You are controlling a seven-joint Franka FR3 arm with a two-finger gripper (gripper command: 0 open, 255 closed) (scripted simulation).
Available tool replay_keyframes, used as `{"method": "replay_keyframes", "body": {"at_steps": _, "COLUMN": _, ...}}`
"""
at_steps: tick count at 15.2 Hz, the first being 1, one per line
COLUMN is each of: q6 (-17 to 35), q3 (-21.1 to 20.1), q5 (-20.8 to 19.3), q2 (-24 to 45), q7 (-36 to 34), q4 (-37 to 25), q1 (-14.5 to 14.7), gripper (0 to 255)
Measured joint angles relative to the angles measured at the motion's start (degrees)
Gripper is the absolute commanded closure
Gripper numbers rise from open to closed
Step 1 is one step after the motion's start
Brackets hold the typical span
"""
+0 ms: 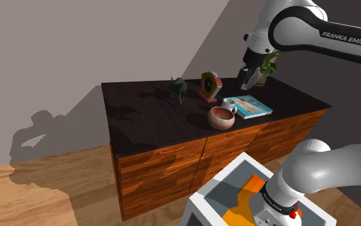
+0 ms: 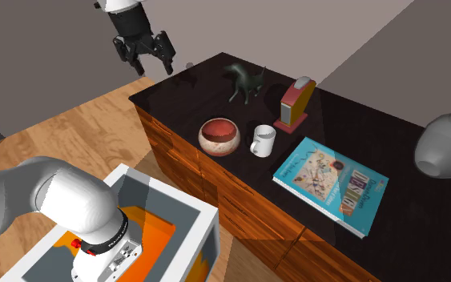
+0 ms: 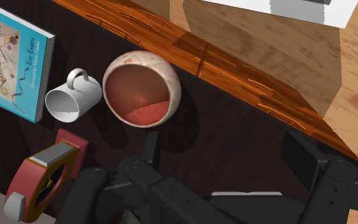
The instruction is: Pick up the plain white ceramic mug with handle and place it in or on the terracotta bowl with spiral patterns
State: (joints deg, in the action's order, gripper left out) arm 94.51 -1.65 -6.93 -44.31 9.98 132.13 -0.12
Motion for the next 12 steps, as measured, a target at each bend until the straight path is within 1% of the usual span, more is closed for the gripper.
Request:
{"method": "replay_keyframes", "body": {"at_steps": 1, "q6": 0.0, "q3": 0.0, "q5": 0.0, "q2": 0.0, "q7": 0.0, "q4": 0.0, "q1": 0.0, "gripper": 0}}
{"method": "replay_keyframes", "body": {"at_steps": 3, "q6": 1.45, "q3": 1.28, "q5": -0.41, "q2": 1.15, "q7": 1.1, "q4": 0.39, "q1": -0.33, "gripper": 0}}
{"method": "replay_keyframes", "body": {"at_steps": 5, "q6": 4.07, "q3": 3.07, "q5": -0.92, "q2": 2.87, "q7": 2.54, "q4": 1.47, "q1": -0.76, "gripper": 0}}
{"method": "replay_keyframes", "body": {"at_steps": 7, "q6": 6.42, "q3": 5.77, "q5": -1.82, "q2": 4.54, "q7": 5.06, "q4": 2.19, "q1": -1.52, "gripper": 0}}
{"method": "replay_keyframes", "body": {"at_steps": 12, "q6": 12.38, "q3": 11.18, "q5": -2.64, "q2": 11.53, "q7": 10.06, "q4": 1.53, "q1": -2.62, "gripper": 0}}
